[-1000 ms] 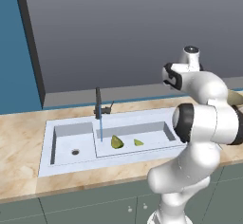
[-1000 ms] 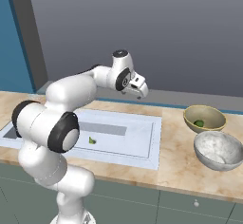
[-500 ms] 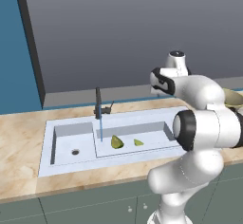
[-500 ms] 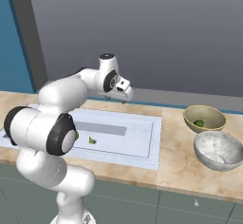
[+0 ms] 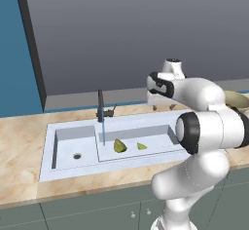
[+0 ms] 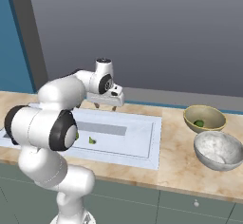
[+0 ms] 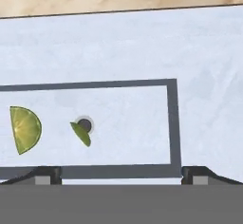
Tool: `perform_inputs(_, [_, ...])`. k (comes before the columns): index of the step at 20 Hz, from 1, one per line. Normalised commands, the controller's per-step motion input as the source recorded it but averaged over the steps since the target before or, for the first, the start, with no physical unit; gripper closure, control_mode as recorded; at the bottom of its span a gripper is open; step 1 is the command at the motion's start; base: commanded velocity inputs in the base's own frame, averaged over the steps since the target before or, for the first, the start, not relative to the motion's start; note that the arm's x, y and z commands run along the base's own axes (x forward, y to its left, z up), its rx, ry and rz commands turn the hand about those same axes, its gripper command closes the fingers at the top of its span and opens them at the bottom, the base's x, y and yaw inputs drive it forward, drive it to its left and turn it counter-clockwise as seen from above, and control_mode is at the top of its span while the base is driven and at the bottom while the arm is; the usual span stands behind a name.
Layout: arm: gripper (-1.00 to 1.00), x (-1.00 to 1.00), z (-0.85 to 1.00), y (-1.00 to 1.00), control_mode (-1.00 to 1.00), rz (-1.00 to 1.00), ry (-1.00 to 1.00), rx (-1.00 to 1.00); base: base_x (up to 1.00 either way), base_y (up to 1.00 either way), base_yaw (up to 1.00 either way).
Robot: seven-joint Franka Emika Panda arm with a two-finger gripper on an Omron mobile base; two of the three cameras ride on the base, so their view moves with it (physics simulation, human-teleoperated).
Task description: Pick the lemon wedges from the sink and place them in one bowl. Place the avocado in the other bowl. Then turn off the sink faucet.
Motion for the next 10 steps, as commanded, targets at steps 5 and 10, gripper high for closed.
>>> perform_inputs(5, [-1.0, -0.2, -0.24, 0.34, -1.0, 0.23, 0.2, 0.0, 0.0, 0.0, 0.0])
perform_inputs(10, [-1.0, -0.07, -0.17, 0.22, -1.0, 0.22, 0.15, 0.0, 0.0, 0.0, 0.0])
